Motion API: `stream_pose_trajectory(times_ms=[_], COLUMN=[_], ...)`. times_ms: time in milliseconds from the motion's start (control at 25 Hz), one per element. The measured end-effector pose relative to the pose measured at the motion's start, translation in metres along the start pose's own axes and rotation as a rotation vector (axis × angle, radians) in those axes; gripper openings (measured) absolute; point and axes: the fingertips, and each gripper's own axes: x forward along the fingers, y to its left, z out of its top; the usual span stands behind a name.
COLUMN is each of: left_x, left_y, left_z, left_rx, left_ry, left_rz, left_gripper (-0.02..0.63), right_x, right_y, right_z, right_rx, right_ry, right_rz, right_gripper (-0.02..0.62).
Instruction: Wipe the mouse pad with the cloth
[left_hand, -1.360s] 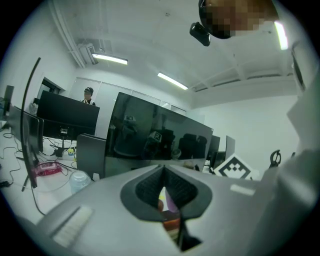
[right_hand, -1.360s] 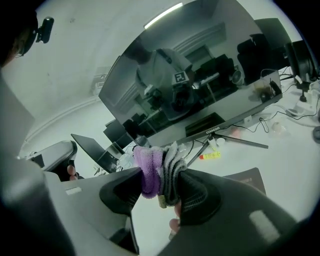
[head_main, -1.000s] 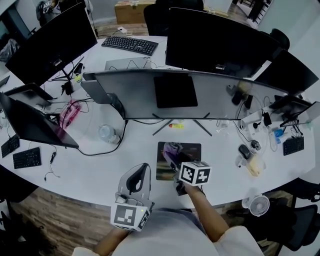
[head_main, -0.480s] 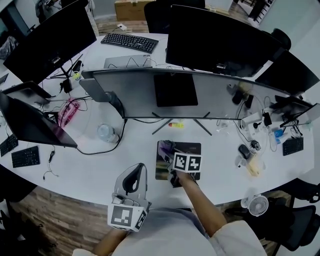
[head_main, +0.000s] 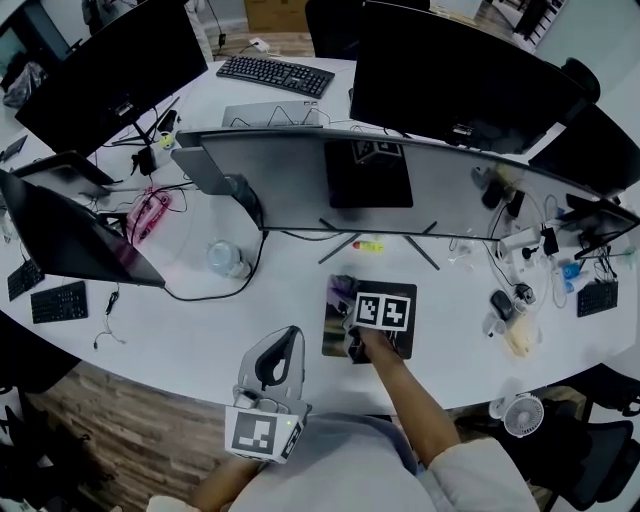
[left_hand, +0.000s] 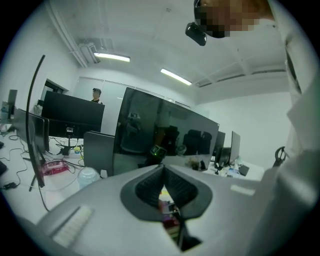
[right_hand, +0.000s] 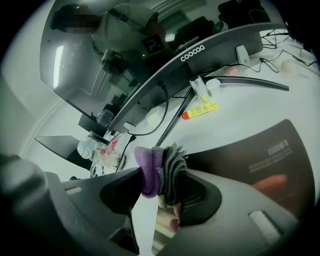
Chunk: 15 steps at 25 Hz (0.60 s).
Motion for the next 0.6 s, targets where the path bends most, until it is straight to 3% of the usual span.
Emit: stream_pose_trajectory(times_ms=[600], left_x=[0.0023], left_y=[-0.0026], left_z=[-0.0033], left_rx=[-0.019], left_ry=[0.008], left_rz=[0.009], left_gripper=[0.000], right_x=[0.0087], right_y=[0.0044], right_z=[-0.0026], right_rx=[0.017], right_ry=[0.052], right_rz=[0.040], right_gripper=[0.199])
